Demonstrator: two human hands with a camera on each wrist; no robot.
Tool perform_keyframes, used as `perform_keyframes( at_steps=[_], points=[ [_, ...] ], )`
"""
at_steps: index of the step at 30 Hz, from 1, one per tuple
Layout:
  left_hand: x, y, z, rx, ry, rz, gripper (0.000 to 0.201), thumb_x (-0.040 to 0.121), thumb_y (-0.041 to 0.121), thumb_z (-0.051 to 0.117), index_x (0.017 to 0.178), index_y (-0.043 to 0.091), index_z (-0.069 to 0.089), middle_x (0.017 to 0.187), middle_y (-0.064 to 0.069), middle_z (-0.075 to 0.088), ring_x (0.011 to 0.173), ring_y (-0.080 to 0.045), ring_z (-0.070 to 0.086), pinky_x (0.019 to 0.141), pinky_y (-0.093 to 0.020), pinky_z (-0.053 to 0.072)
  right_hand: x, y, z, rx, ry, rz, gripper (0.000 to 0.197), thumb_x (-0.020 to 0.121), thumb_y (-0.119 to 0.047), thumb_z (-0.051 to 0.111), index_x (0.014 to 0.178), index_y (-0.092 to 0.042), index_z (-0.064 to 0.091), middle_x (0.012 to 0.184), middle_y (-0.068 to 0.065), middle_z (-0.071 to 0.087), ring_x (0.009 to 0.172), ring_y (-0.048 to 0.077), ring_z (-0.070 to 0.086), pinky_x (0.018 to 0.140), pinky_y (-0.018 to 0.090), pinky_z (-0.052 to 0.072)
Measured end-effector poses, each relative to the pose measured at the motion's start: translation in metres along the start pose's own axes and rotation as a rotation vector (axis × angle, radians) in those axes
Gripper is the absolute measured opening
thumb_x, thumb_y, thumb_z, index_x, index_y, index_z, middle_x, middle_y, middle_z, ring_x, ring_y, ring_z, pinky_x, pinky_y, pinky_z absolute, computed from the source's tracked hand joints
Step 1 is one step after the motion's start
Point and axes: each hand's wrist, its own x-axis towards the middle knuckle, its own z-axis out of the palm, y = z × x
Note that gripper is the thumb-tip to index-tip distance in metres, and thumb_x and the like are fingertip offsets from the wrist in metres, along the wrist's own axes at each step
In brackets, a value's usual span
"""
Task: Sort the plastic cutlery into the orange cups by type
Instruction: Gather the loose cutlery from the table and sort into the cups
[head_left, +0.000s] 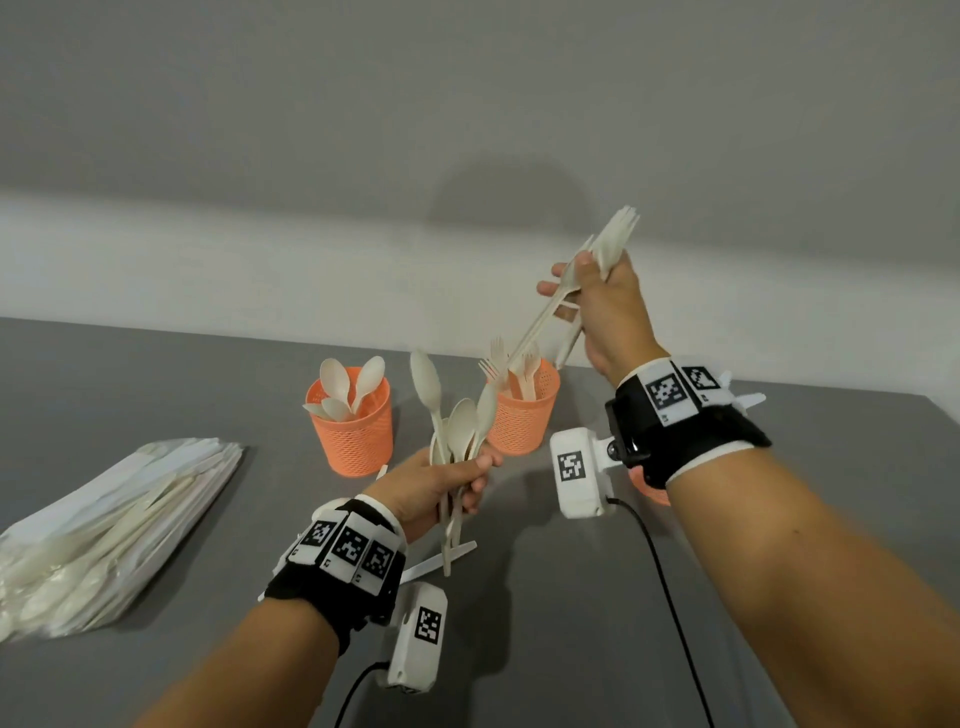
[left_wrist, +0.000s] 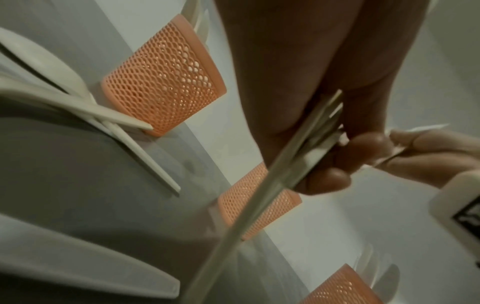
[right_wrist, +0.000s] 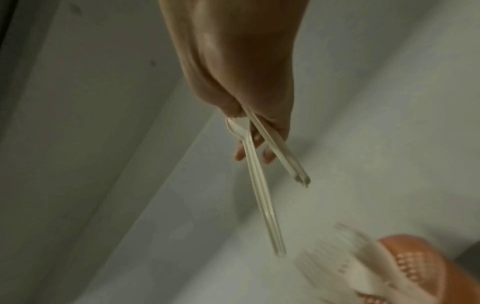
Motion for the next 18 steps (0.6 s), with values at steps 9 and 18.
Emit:
perform_keyframes(
  at_steps=[9,18],
  points=[
    [0.006,0.009,-0.011,-0.08,0.22,0.116,0.023,0.091,0.011,0.052,0.069,0.015,0.047,0.045,0.005,0.036,0.041,-0.007,0.035,0.051,-0.023,0.036,0.021,0.061,0.005,-0.149,0.072,-0.116,0.01,0.097,-0.012,0.042,0.107,-0.01,0.039,0.079,-0.002,0.049,0.068,0.01,0.05,0.072,0.024,0.046],
    [0.007,0.024,-0.021,-0.061,0.31,0.133,0.026,0.09,0.006,0.054,0.067,0.014,0.045,0.045,0.006,0.037,0.041,-0.006,0.038,0.057,-0.024,0.036,-0.003,0.079,-0.001,-0.419,-0.022,-0.077,0.054,0.081,-0.015,0.069,0.127,-0.014,0.041,0.12,0.002,0.043,0.111,0.012,0.043,0.092,0.02,0.035]
  ],
)
